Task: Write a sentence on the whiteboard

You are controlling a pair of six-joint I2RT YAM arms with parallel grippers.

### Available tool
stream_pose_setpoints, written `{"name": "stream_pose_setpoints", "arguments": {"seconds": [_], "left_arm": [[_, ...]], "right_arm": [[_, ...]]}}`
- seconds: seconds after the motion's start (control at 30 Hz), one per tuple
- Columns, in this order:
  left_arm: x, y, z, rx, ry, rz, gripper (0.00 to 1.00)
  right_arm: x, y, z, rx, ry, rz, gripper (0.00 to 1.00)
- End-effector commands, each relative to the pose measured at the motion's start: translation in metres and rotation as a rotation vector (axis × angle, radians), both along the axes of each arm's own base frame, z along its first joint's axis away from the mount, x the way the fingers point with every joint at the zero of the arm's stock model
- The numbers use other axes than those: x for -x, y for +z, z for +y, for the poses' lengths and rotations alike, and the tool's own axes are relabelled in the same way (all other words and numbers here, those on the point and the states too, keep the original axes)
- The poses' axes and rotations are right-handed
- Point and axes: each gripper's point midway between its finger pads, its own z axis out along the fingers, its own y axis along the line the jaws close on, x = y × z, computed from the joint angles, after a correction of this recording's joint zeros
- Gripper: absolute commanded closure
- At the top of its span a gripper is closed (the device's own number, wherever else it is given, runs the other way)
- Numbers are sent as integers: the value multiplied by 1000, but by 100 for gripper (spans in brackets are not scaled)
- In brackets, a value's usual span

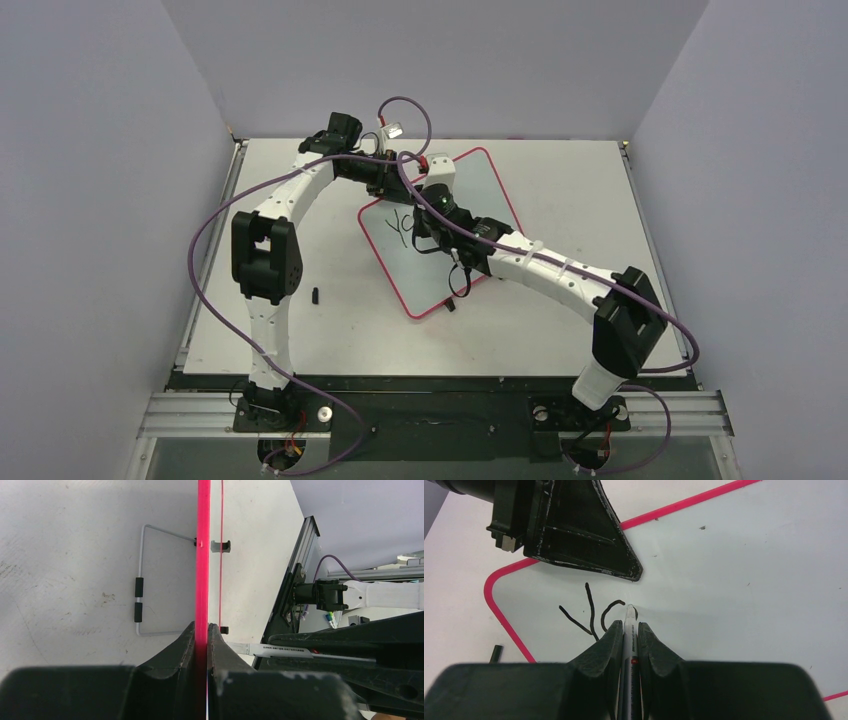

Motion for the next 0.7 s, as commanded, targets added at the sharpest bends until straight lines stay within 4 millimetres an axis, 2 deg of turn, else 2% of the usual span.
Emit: {"name": "stream_pose_setpoints", "arguments": {"seconds": [0.0, 0.2, 0.37, 0.53, 0.67], "left_arm": [[-1, 25, -3, -38, -18, -148, 100], [-1, 26, -3, -40, -16, -152, 100], [-2, 26, -3, -44, -13, -154, 100], [-2, 27, -2, -47, -11, -158, 100], [-2, 28, -2, -46, -11, -158, 100]], "right_arm": [[-7, 16, 14, -30, 24, -30, 100], [-1, 21, 18, -40, 45, -38, 100], [6, 32, 6, -49, 26, -58, 100], [18, 56, 1, -76, 70, -97, 100], [17, 62, -11, -70, 33, -114, 100]]}}
